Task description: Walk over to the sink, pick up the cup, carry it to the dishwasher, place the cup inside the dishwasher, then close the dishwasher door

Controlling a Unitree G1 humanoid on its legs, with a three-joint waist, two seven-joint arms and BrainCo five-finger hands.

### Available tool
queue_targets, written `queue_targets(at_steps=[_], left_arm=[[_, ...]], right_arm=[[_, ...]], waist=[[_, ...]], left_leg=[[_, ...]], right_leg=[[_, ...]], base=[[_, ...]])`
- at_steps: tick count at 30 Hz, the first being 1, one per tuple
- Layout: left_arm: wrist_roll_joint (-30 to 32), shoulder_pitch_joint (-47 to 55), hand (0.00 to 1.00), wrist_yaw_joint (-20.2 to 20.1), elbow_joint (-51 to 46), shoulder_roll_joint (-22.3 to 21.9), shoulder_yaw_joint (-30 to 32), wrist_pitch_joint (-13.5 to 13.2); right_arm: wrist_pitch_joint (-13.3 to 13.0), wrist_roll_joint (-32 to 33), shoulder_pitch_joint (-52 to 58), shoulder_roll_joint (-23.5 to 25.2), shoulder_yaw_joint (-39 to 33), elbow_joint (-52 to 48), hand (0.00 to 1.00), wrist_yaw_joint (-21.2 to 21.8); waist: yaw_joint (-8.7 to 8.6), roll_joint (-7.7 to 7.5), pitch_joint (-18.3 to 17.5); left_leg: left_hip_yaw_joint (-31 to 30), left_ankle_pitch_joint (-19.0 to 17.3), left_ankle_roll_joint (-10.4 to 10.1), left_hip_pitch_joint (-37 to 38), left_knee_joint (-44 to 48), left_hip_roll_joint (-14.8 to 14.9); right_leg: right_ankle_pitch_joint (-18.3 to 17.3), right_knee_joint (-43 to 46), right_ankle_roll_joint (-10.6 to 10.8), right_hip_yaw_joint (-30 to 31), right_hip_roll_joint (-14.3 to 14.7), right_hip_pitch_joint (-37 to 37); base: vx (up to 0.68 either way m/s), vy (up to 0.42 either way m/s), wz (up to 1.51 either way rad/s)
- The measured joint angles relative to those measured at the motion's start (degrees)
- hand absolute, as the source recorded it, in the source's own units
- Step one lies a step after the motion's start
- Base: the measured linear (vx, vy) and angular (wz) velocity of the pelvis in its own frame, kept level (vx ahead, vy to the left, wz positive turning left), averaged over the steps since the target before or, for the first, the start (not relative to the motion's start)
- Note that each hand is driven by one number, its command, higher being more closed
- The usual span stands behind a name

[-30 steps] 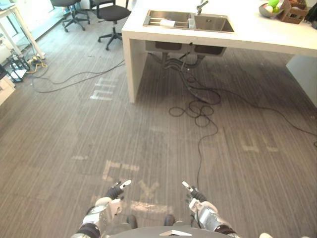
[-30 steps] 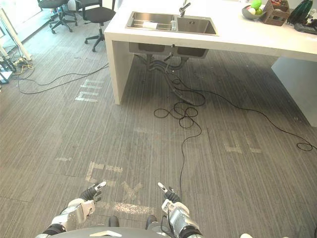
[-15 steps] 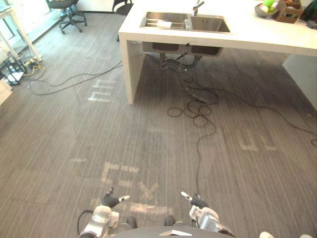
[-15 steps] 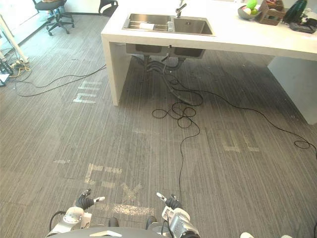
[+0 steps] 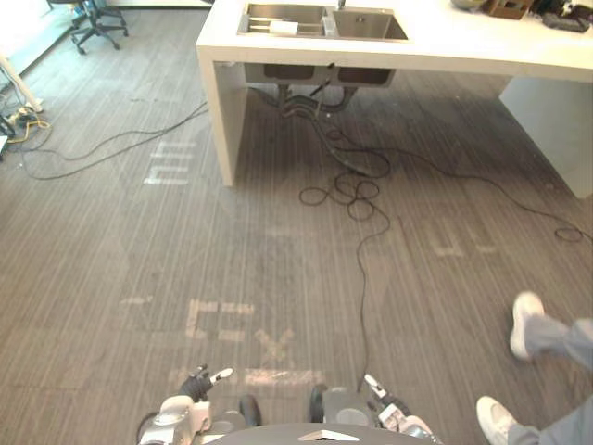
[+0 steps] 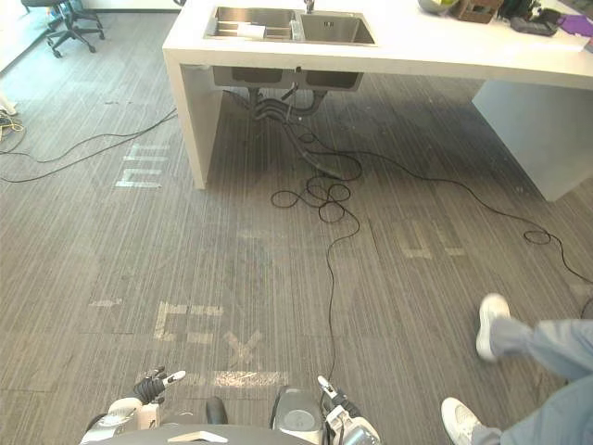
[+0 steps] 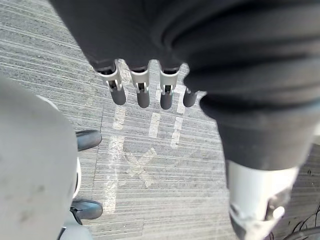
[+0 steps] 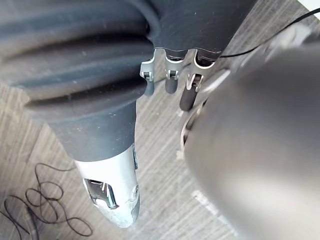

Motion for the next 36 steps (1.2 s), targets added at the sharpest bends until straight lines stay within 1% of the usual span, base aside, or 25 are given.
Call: queue_targets(at_steps=[1, 3, 5, 7, 8, 9, 11, 12, 13, 15, 17, 18, 19, 20, 21, 23, 24, 26, 27, 29, 30, 31, 33, 34, 36], left_arm=[[-1.2, 0.0, 0.0, 0.4, 0.0, -0.1, 0.3, 0.0], [-2.8, -0.9, 0.0, 0.8, -0.1, -0.5, 0.3, -0.3], [-2.8, -1.7, 0.0, 0.9, -0.7, -1.6, 0.3, -1.2], [-2.8, -2.1, 0.0, 1.5, -2.9, -2.5, 0.2, -2.6], [-2.8, -2.0, 0.0, 1.6, -3.6, -2.6, 0.1, -2.7], [-2.8, -1.8, 0.0, 1.9, -4.8, -2.7, 0.0, -3.0], [-2.8, -1.0, 0.0, 2.0, -8.0, -2.3, 0.0, -3.5], [-2.8, -0.9, 0.0, 2.0, -10.0, -2.3, -0.1, -4.4], [-2.8, -0.9, 0.0, 1.9, -10.7, -2.4, -0.5, -5.2], [-2.6, -0.2, 0.0, 1.9, -12.7, -2.9, -2.8, -7.7], [-2.5, -0.4, 0.0, 2.5, -13.9, -3.2, -2.9, -9.0], [-2.5, -0.2, 0.0, 2.5, -14.8, -3.2, -3.1, -9.2], [-2.5, 0.2, 0.0, 2.4, -17.9, -3.7, -4.0, -10.4], [-2.4, 0.0, 0.0, 2.5, -20.7, -4.0, -4.8, -11.7], [-1.8, -0.4, 0.0, 2.8, -24.1, -4.6, -4.9, -12.7], [-1.6, -1.6, 0.0, 3.7, -27.6, -4.8, -5.1, -13.2], [-1.6, -2.3, 0.0, 4.1, -30.2, -4.7, -5.1, -13.4], [-1.6, -2.4, 0.0, 5.5, -35.5, -4.6, -5.5, -13.9], [-1.5, -2.6, 0.0, 6.9, -39.1, -4.6, -5.4, -14.4], [-1.4, -3.6, 0.0, 8.6, -43.1, -4.7, -5.7, -14.4], [-0.8, -4.0, 0.0, 10.0, -46.1, -4.8, -6.4, -14.5], [-0.2, -4.4, 0.0, 10.8, -48.6, -4.8, -6.5, -14.6], [-0.3, -5.4, 0.0, 11.7, -49.0, -4.7, -6.2, -15.0], [-0.3, -5.4, 0.0, 12.1, -49.0, -4.7, -6.1, -15.1], [-0.4, -5.5, 0.0, 11.8, -49.0, -4.3, -4.9, -15.7]], right_arm=[[0.3, 0.6, 0.6, 0.4, -1.1, 0.4, 0.0, 0.0], [0.2, 0.4, 2.1, 1.0, -1.4, 0.7, 0.0, -0.1], [-0.1, 0.6, 3.2, 2.1, -3.1, 1.8, 0.0, -0.1], [-0.1, 0.6, 4.7, 3.1, -3.6, 2.1, 0.0, 0.0], [-0.1, 0.5, 5.1, 3.5, -3.7, 2.1, 0.0, 0.0], [-0.2, 0.0, 5.8, 4.1, -3.8, 2.1, 0.0, 0.1], [0.0, -1.8, 7.1, 4.8, -4.8, 2.2, 0.0, 0.2], [0.0, -1.7, 7.1, 4.5, -5.2, 2.4, 0.0, 0.4], [-0.1, -1.5, 6.9, 4.1, -5.5, 2.3, 0.0, 0.4], [-0.1, 0.7, 6.8, 1.2, -6.2, 2.6, 0.0, 0.4], [-0.4, 1.0, 4.8, 0.9, -7.4, 2.7, 0.0, 0.5], [-0.7, 1.0, 4.5, 0.9, -7.4, 2.5, 0.0, 0.8], [-1.9, 0.7, 3.6, 0.5, -7.1, 2.1, 0.0, 2.1], [-2.6, 0.2, 2.7, 0.4, -6.5, 1.9, 0.0, 3.4], [-2.8, -0.2, 2.2, -0.2, -4.7, 1.8, 0.0, 4.2], [-2.7, -0.7, 1.8, -1.0, -4.8, 2.0, 0.0, 4.0], [-2.5, -0.5, 1.4, -2.0, -4.8, 2.0, 0.0, 4.0], [-2.3, 0.6, 0.2, -3.3, -4.8, 1.9, 0.0, 4.1], [-2.0, 0.7, -1.1, -4.0, -5.2, 1.1, 0.0, 4.1], [-1.1, 0.5, -1.9, -4.5, -4.5, -0.4, 0.0, 4.2], [-0.9, 0.3, -2.0, -4.6, -4.5, -0.6, 0.0, 4.0], [-0.2, 0.4, -1.9, -4.8, -4.6, -0.1, 0.0, 3.9], [1.4, 0.6, -0.9, -4.6, -5.5, 1.3, 0.0, 3.8], [2.2, 1.0, 0.4, -4.5, -6.1, 2.4, 0.0, 3.7], [3.0, 1.7, 1.6, -3.6, -5.9, 2.5, 0.0, 3.7]], waist=[[-0.1, 0.7, 0.6], [-0.92, 0.29, 1.3], [-1.23, -0.26, 1.7], [-1.54, -1.78, 2.7], [-1.54, -2.27, 3.0], [-1.54, -2.95, 3.4], [-1.44, -3.64, 3.2], [-1.45, -2.76, 3.1], [-1.78, -2.02, 2.6], [-2.8, 4.22, 0.9], [-2.82, 4.45, 0.5], [-2.86, 4.38, 0.4], [-2.57, 4.45, 0.4], [-2.48, 4.57, 0.4], [-2.56, 4.93, 0.4], [-1.91, 4.94, 0.7], [-0.81, 4.47, 0.9], [0.74, 4.69, 0.8], [1.11, 4.75, 0.8], [1.37, 4.46, 0.9], [1.95, 4.68, 0.9], [2.45, 5.28, 1.2], [2.7, 6.31, 1.6], [2.79, 7.09, 1.5], [2.86, 5.98, 0.8]], left_leg=[[-0.5, -0.3, 0.3, 0.6, 0.0, 0.2], [-2.5, -1.0, 0.2, 1.9, 0.1, 0.8], [-4.0, -1.6, -0.5, 2.4, 0.4, 1.5], [-5.6, -4.6, -1.9, 3.2, 3.4, 1.4], [-5.7, -5.2, -2.2, 3.6, 4.9, 1.3], [-6.1, -8.1, -3.0, 4.5, 7.3, 1.3], [-7.2, -13.1, -4.2, 7.1, 10.4, 1.0], [-7.8, -15.5, -5.2, 8.1, 11.5, 1.7], [-8.1, -16.4, -5.8, 8.0, 11.9, 2.8], [-9.4, -17.9, -6.4, 7.8, 12.2, 7.2], [-9.5, -13.8, -8.2, 5.9, 17.4, 7.8], [-9.5, -12.9, -9.2, 5.2, 19.4, 7.9], [-9.1, -9.4, -13.7, 1.4, 29.3, 8.7], [-9.0, -4.9, -16.6, -3.8, 40.5, 10.5], [-7.3, -5.4, -14.6, -9.7, 53.9, 13.2], [-6.2, -8.6, -10.0, -15.3, 63.6, 14.5], [-5.2, -10.2, -9.6, -18.5, 63.2, 14.1], [-2.4, -11.4, -8.2, -21.0, 52.8, 12.1], [-1.9, -11.1, -7.2, -21.9, 41.9, 9.9], [-3.7, -8.4, -7.2, -23.3, 27.3, 6.3], [-5.4, -4.4, -8.2, -23.5, 17.5, 4.9], [-7.1, -1.7, -9.7, -24.0, 11.2, 5.1], [-7.0, -1.6, -9.8, -24.7, 10.5, 6.8], [-5.9, -0.4, -8.8, -23.9, 9.9, 7.9], [-5.5, 8.1, -4.5, -23.1, 12.3, 6.7]], right_leg=[[-1.8, 1.2, -0.5, 0.0, -0.1, -1.4], [-1.6, -2.8, -1.3, -0.6, 0.8, -3.2], [2.4, -12.7, -1.5, -1.2, 2.0, -4.3], [9.8, -27.9, -1.1, -0.9, 2.9, -3.7], [10.1, -29.3, -0.9, -0.8, 2.8, -3.4], [9.9, -29.5, -0.9, -0.9, 2.4, -2.5], [7.1, -28.3, -1.6, -0.8, 1.7, -0.3], [10.5, -26.4, -5.1, 0.0, 2.3, -0.5], [11.3, -24.7, -5.9, 0.1, 3.2, -1.1], [11.2, -21.4, -7.0, -1.0, 7.6, -3.0], [8.8, -19.4, -10.8, -1.0, 8.0, -3.3], [8.3, -19.3, -11.3, -1.0, 8.0, -3.0], [6.5, -19.3, -11.9, -1.1, 7.9, -1.1], [5.1, -20.4, -12.6, -0.9, 7.9, 1.7], [3.9, -22.6, -13.4, -1.7, 8.8, 5.2], [2.9, -25.0, -13.6, -2.2, 9.6, 10.3], [2.7, -26.2, -12.9, -2.4, 9.7, 13.3], [1.9, -27.8, -12.2, -1.3, 9.6, 15.8], [1.8, -28.6, -11.4, -0.5, 9.0, 17.1], [0.9, -29.1, -10.1, 0.7, 7.5, 18.4], [0.0, -29.3, -9.2, 1.3, 6.9, 18.9], [-1.0, -29.6, -8.5, 1.5, 7.2, 20.2], [-3.4, -29.4, -6.6, 1.4, 8.1, 23.5], [-5.6, -28.7, -5.4, 1.8, 8.6, 26.4], [-8.4, -27.4, -4.4, 3.1, 6.7, 28.3]], base=[[0.11, 0.061, 0.24], [0.17, 0.011, 0.36], [0.26, -0.041, 0.43], [0.31, -0.1, 0.4], [0.3, -0.15, 0.32], [0.31, -0.197, 0.26], [0.42, -0.262, 0.22], [0.49, -0.264, 0.17], [0.62, -0.297, 0.22], [0.55, -0.191, 0.18], [0.58, -0.219, -0.06], [0.55, -0.24, -0.09], [0.51, -0.198, 0.05], [0.48, -0.148, 0.21], [0.46, -0.138, 0.29], [0.41, -0.125, 0.11], [0.41, -0.099, -0.22], [0.29, -0.022, -0.42], [0.33, 0.05, -0.4], [0.38, 0.106, -0.24], [0.41, 0.176, -0.12], [0.35, 0.154, -0.09], [0.4, 0.246, -0.02], [0.51, 0.332, -0.03], [0.4, 0.28, -0.05]])
